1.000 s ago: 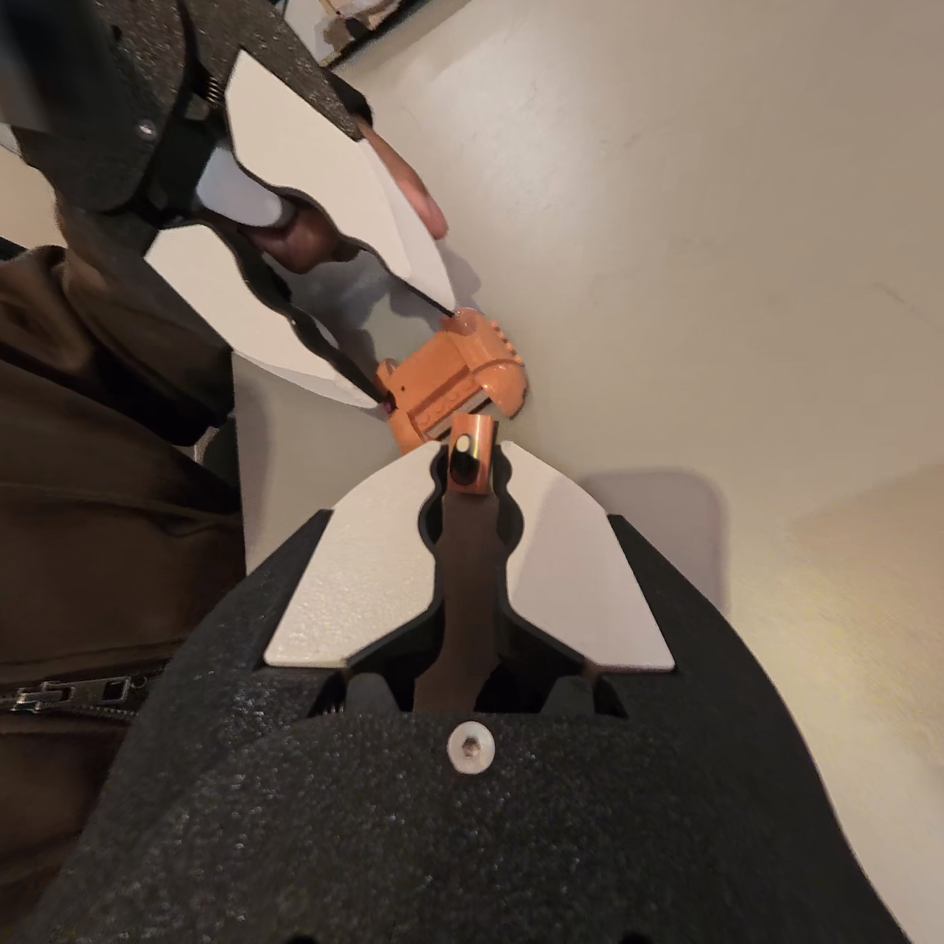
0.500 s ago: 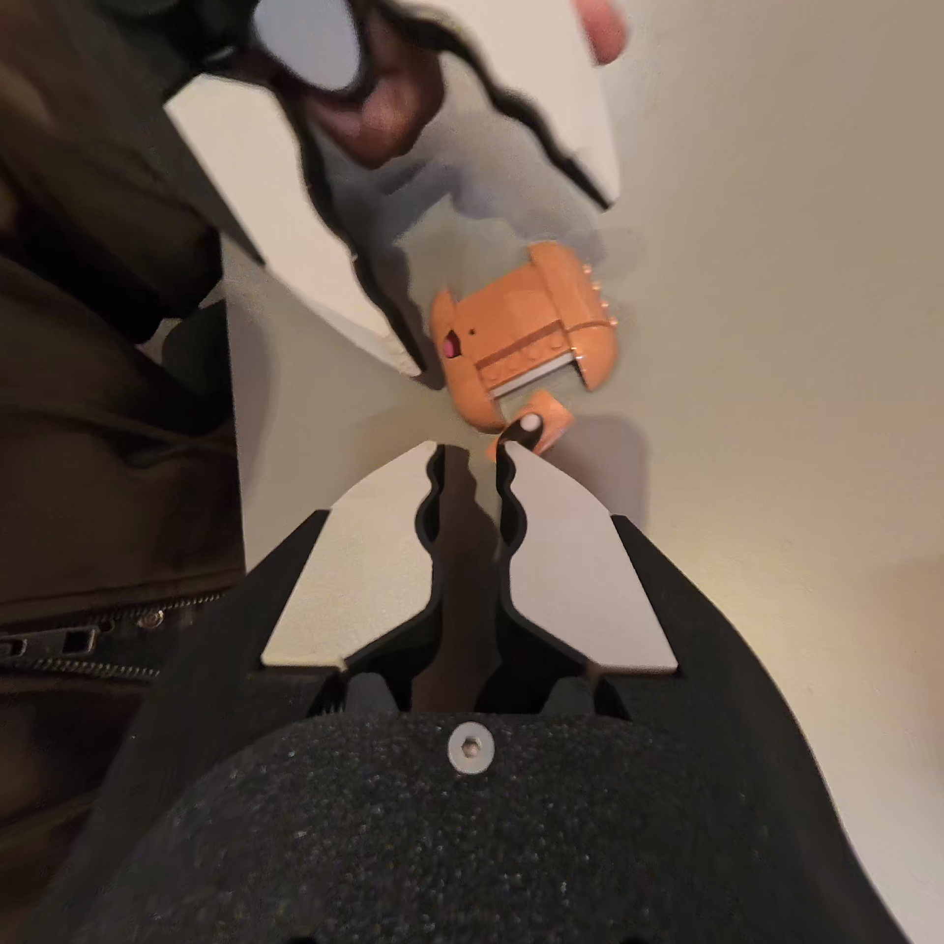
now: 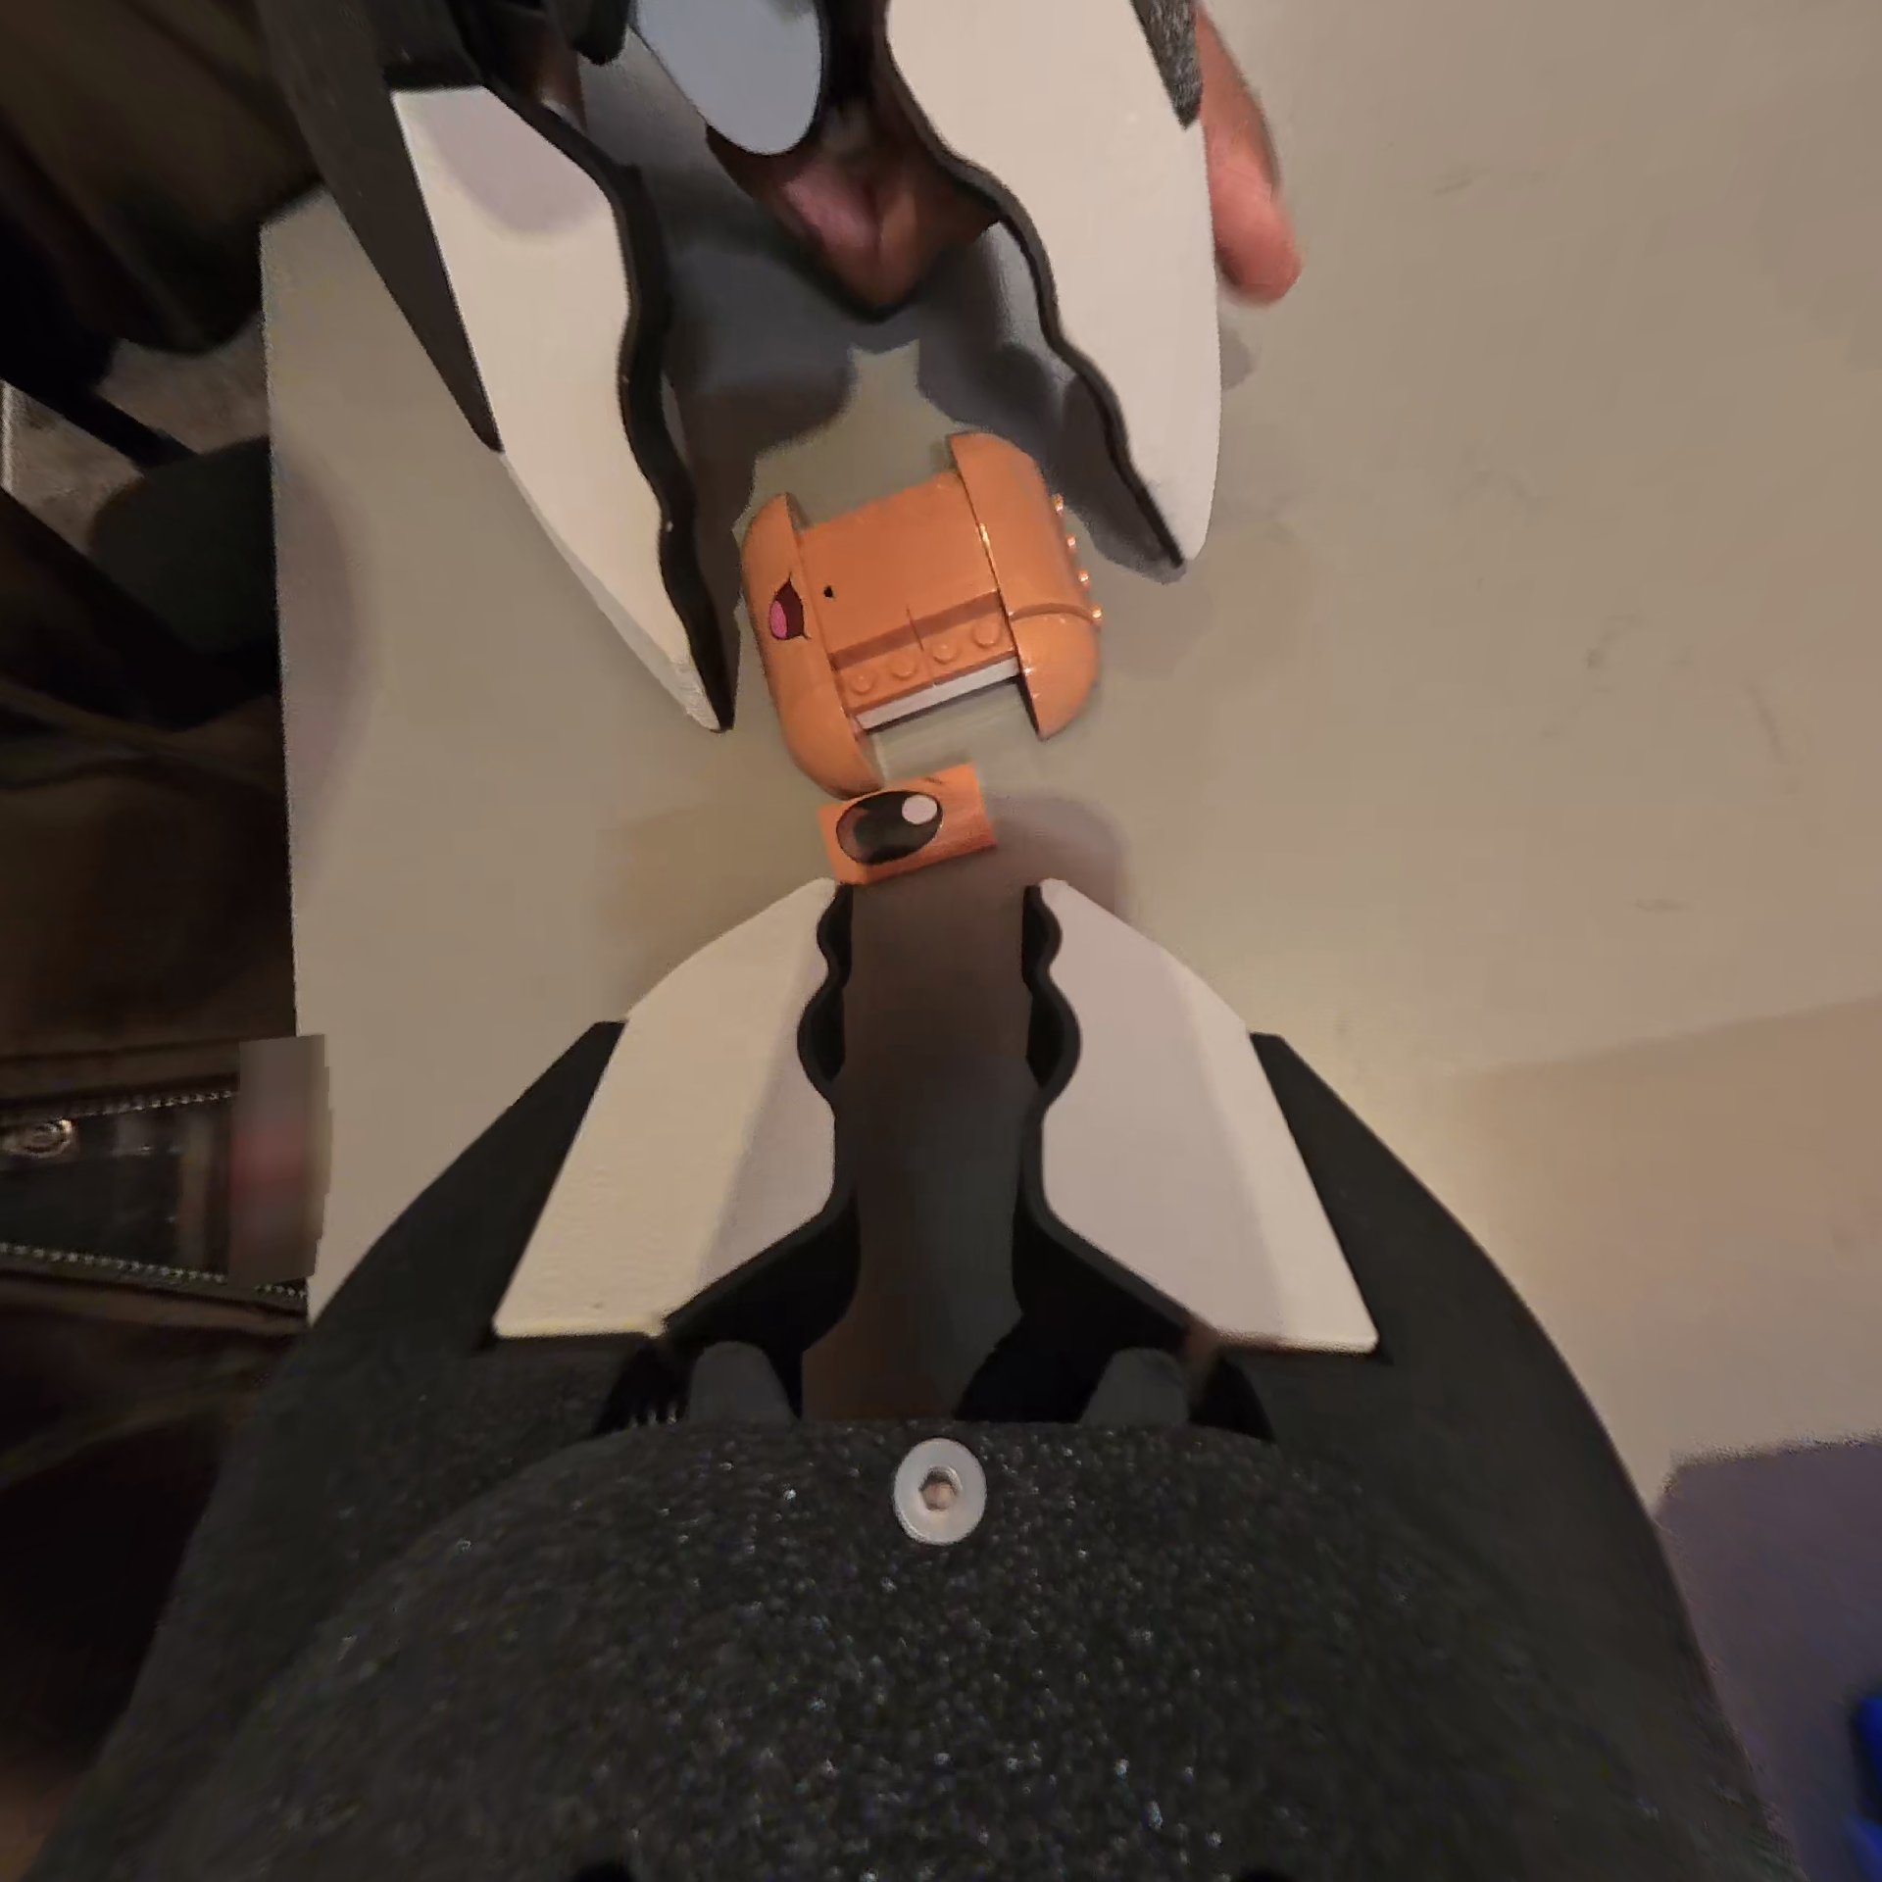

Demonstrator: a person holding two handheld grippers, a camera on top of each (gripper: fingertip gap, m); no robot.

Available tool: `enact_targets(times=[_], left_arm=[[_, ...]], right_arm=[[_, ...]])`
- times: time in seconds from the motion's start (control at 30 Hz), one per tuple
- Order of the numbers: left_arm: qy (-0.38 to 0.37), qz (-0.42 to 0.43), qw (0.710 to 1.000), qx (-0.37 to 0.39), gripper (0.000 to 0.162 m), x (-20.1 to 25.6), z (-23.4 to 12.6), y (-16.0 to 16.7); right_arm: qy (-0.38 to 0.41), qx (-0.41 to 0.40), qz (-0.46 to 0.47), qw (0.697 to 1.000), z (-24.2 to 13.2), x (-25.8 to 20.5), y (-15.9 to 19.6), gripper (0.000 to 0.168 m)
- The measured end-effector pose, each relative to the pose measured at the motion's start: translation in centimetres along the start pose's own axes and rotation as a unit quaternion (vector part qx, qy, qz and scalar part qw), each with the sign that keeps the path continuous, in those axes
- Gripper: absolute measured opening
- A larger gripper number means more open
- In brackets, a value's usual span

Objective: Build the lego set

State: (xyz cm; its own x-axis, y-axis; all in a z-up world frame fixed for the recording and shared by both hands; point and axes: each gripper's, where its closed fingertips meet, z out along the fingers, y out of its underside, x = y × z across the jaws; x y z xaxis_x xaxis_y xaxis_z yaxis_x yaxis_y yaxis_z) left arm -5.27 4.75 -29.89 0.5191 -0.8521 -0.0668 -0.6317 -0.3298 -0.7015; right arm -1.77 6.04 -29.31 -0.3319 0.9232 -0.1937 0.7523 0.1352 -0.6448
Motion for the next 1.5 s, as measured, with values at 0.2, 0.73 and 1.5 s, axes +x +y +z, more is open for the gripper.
enact_targets(times=[0.2, 0.73, 1.5], left_arm=[[0.019, 0.004, 1.0, 0.007, 0.07, 0.5, -0.1, 0.0], [0.012, 0.003, 1.0, 0.022, 0.07, 0.2, -0.2, -0.1], [0.016, 0.017, 0.996, 0.086, 0.069, 0.8, -0.7, -2.1]], right_arm=[[-0.001, -0.012, -0.065, 0.998, 0.9, -0.6, -0.5, 0.052], [-0.016, 0.038, -0.042, 0.998, 0.2, -0.1, -2.0, 0.033], [0.009, 0.055, -0.085, 0.995, -0.5, -1.2, -4.6, 0.033]])
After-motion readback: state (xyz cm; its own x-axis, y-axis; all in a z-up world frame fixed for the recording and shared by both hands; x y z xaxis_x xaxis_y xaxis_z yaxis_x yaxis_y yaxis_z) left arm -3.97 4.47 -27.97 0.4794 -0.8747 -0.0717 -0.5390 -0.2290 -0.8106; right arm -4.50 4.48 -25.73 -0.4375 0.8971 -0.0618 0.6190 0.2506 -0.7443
